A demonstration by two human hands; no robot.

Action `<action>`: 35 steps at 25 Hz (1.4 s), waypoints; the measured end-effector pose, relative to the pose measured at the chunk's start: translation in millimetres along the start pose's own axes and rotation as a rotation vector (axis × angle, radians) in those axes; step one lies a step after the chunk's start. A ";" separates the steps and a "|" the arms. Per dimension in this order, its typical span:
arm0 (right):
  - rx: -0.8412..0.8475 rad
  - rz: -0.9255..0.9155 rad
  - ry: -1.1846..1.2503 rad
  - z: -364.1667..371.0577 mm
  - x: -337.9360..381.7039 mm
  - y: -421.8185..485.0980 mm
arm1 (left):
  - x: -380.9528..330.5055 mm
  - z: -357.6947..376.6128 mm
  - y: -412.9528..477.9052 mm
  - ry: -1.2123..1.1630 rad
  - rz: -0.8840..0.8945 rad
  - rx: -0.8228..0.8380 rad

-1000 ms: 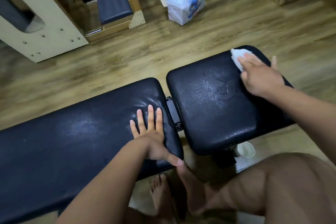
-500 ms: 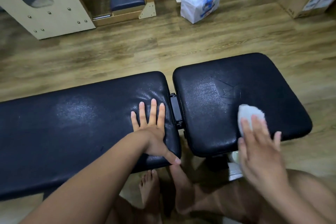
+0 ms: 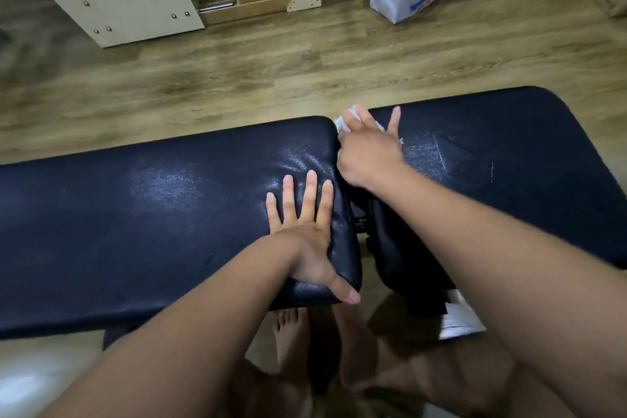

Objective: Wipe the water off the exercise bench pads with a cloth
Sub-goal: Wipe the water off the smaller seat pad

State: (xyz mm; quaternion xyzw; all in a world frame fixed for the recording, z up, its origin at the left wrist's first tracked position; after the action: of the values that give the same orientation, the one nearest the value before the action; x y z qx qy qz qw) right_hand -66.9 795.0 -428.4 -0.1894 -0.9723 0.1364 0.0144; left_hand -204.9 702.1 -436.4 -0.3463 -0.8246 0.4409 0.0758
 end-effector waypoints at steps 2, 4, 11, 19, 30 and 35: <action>0.125 -0.038 -0.042 -4.1 7.1 20.9 | 1.0 1.3 0.4 -0.014 0.002 0.013; 0.136 -0.087 -0.091 -5.9 7.5 23.1 | -0.3 1.9 -0.5 -0.018 0.005 0.014; -0.192 -0.155 0.161 12.7 -37.6 -121.4 | 1.0 -0.5 2.6 -0.003 0.002 -0.033; -0.247 -0.303 0.290 39.3 -26.7 -174.2 | -0.1 2.9 1.1 -0.002 0.006 -0.049; -0.287 0.006 0.681 -38.3 7.2 28.2 | 0.6 3.4 2.8 -0.007 0.010 -0.033; -0.272 0.034 0.473 -4.6 15.9 -8.6 | 1.5 3.4 3.8 -0.018 0.019 -0.031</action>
State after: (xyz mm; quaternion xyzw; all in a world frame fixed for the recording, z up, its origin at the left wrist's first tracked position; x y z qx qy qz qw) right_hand -84.4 794.5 -422.0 -0.2324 -0.9480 -0.0433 0.2132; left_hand -205.7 702.2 -441.6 -0.3512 -0.8288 0.4318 0.0588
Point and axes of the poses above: each hand's wrist, its own y-axis towards the middle knuckle, its own z-axis out of the palm, x = y × z, the point moved 8 cm from there along y, towards the middle knuckle, and after that the axes turned 13 degrees about z, right-handed, at the moved point
